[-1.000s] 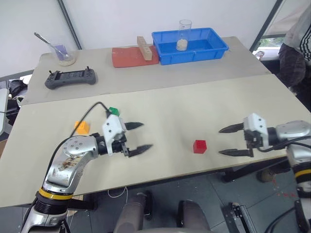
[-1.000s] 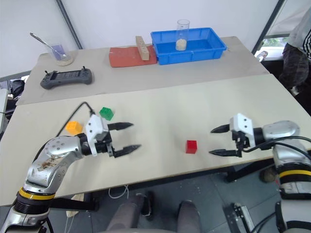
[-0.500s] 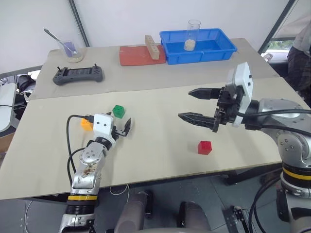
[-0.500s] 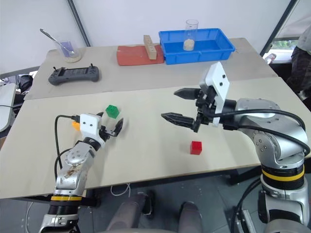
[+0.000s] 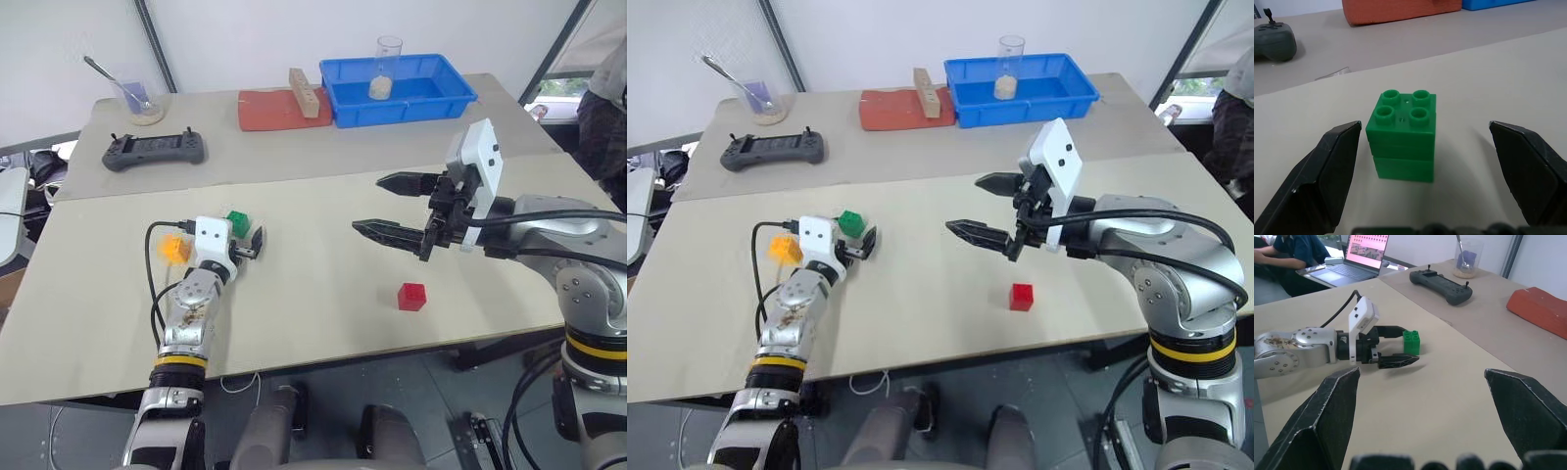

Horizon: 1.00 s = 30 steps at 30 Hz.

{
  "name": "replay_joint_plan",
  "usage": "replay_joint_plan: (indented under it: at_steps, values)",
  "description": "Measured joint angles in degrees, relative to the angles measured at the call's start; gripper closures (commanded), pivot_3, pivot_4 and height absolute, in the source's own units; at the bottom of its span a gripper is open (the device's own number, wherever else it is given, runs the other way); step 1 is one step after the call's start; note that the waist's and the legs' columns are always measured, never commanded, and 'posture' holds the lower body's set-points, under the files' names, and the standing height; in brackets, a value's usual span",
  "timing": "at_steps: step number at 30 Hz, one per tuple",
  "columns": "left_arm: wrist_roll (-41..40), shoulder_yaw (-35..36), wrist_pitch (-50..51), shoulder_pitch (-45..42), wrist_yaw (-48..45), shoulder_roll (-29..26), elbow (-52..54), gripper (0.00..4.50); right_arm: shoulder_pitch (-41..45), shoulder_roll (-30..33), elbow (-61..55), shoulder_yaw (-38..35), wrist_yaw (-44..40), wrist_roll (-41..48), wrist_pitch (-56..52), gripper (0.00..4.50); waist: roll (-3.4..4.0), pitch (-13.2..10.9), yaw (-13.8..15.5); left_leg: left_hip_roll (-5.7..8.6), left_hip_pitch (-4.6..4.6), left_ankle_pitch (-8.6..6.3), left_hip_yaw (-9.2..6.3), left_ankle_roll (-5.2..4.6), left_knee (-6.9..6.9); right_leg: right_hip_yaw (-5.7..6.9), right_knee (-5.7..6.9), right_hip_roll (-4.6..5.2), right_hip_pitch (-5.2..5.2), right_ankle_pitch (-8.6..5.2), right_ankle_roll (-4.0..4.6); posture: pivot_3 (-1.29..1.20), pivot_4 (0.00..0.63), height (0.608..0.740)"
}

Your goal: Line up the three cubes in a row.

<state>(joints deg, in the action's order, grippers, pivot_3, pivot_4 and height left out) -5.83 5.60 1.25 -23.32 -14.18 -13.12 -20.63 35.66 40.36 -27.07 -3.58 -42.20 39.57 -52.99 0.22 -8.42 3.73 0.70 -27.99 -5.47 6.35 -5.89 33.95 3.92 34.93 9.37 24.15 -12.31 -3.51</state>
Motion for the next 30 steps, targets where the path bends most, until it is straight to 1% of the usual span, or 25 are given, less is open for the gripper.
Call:
replay_joint_plan:
  at_steps: [1, 2, 3, 4, 5, 6, 11, 14, 15, 17, 20, 23, 26, 30]
  values:
    - [0.0, 0.0, -0.4, -0.4, 0.1, 0.0, -1.1, 0.84, 0.0, 0.1, 0.0, 0.0, 0.1, 0.0, 0.0, 0.0, -0.01, 0.0, 0.0, -0.02, 0.0, 0.0, 0.0, 0.0, 0.0, 0.0, 0.0, -0.02, 0.0, 0.07, -0.12, 0.0, 0.15, 0.74]
    - [0.0, 0.1, -1.3, -0.5, 0.1, 0.0, -1.7, 1.27, 0.0, 0.2, -0.1, 0.0, 0.2, 0.0, 0.0, 0.0, -0.01, 0.0, -0.1, -0.05, 0.0, 0.0, 0.0, 0.0, 0.01, 0.01, 0.0, -0.04, 0.0, 0.11, -0.18, 0.0, 0.15, 0.74]
    - [0.0, 0.1, -1.8, -0.5, 0.1, 0.0, -2.0, 1.79, 0.0, 0.2, -0.2, 0.0, 0.4, 0.0, 0.0, 0.0, -0.01, 0.0, -0.1, -0.08, 0.0, 0.0, 0.0, 0.0, 0.02, 0.01, 0.0, -0.05, 0.0, 0.12, -0.17, 0.0, 0.15, 0.74]
    - [0.0, 0.1, -2.2, -0.5, 0.0, 0.0, -2.2, 2.14, 0.0, 0.3, -0.3, 0.0, 0.5, 0.0, 0.0, 0.0, -0.01, 0.0, -0.1, -0.1, 0.0, 0.0, 0.0, 0.0, 0.02, 0.03, 0.0, -0.06, 0.0, 0.13, -0.16, 0.0, 0.15, 0.74]
    - [0.0, 0.1, -2.4, -0.5, 0.0, 0.1, -2.3, 2.71, 0.0, 0.4, -0.5, 0.0, 0.7, 0.0, 0.0, 0.0, -0.01, 0.0, 0.0, -0.11, 0.0, 0.0, 0.0, 0.0, 0.03, 0.04, 0.0, -0.05, 0.0, 0.13, -0.16, 0.0, 0.15, 0.74]
    - [-0.1, 0.1, -2.5, -0.5, -0.1, 0.1, -2.3, 3.15, 0.0, 0.4, -0.6, 0.0, 0.8, 0.0, 0.0, 0.0, -0.01, 0.0, 0.0, -0.12, 0.0, 0.0, 0.0, 0.0, 0.03, 0.05, -0.01, -0.05, 0.0, 0.14, -0.15, 0.0, 0.15, 0.74]
    - [-0.9, 0.2, -2.5, -0.5, -0.6, 0.1, -2.4, 3.19, -1.2, 0.7, -0.9, 0.0, 1.2, 0.0, 0.0, 0.0, -0.01, 0.0, 0.0, -0.12, -0.01, 0.0, 0.01, 0.0, 0.04, 0.05, -0.03, -0.06, 0.01, 0.13, -0.14, 0.0, 0.15, 0.74]
    - [-2.2, -0.3, -1.2, -0.1, -4.4, -0.2, -0.7, 3.19, -2.0, 1.2, -1.1, -0.3, 1.1, 0.0, 0.0, 0.0, -0.01, 0.0, 0.0, -0.12, -0.03, 0.0, 0.02, 0.0, 0.04, 0.06, -0.04, -0.07, 0.01, 0.13, -0.13, 0.0, 0.15, 0.74]
    - [-3.2, -1.2, -0.1, 0.4, -7.1, -0.7, 1.1, 3.19, -2.5, 1.8, -1.1, -0.3, 0.7, 0.0, 0.2, 0.0, -0.01, 0.0, 0.0, -0.13, -0.06, 0.0, 0.02, 0.0, 0.04, 0.08, -0.05, -0.06, 0.02, 0.12, -0.11, 0.0, 0.15, 0.74]
    - [-5.7, -4.5, 2.6, 1.8, -15.4, -3.6, 6.9, 3.19, -4.5, 4.0, -1.1, -1.0, -1.3, 0.0, 1.0, 0.0, -0.01, 0.0, 0.0, -0.13, -0.18, 0.0, 0.03, 0.0, 0.07, 0.15, -0.06, -0.07, 0.1, -0.06, 0.2, 0.0, 0.15, 0.74]
    - [-9.3, -10.0, 5.1, 2.2, -30.8, -10.4, 15.1, 3.19, -8.9, 8.9, -0.9, -2.1, -6.5, -0.7, 4.6, 0.0, -0.01, 0.0, -0.1, -0.17, -0.15, 0.0, 0.11, 0.0, 0.08, 0.13, -0.09, -0.13, 0.07, -0.07, 0.25, 0.0, 0.15, 0.74]
    - [-10.3, -14.3, 5.1, 2.0, -41.7, -14.0, 17.6, 3.19, -14.4, 12.2, -0.2, -3.4, -11.8, -1.9, 9.1, 0.0, 0.0, 0.0, -0.2, -0.29, -0.13, 0.0, 0.18, 0.0, 0.08, 0.14, -0.14, -0.17, 0.06, -0.05, 0.28, 0.0, 0.15, 0.74]
    - [-10.0, -18.6, 4.3, 1.7, -48.4, -13.7, 17.2, 3.19, -18.7, 14.4, 0.3, -4.5, -16.0, -2.3, 11.7, 0.0, -0.01, 0.0, -0.2, -0.37, -0.14, 0.0, 0.19, 0.0, 0.14, 0.15, -0.16, -0.16, 0.07, -0.05, 0.28, 0.0, 0.15, 0.74]
    - [-8.9, -22.6, 1.8, 1.0, -51.8, -11.1, 15.6, 3.19, -23.2, 17.0, -1.3, -6.1, -19.1, -2.4, 13.6, 0.0, -0.02, 0.0, -0.2, -0.53, -0.16, -0.05, 0.19, -0.07, 0.29, 0.18, -0.17, -0.2, 0.05, -0.05, 0.3, 0.0, 0.15, 0.74]
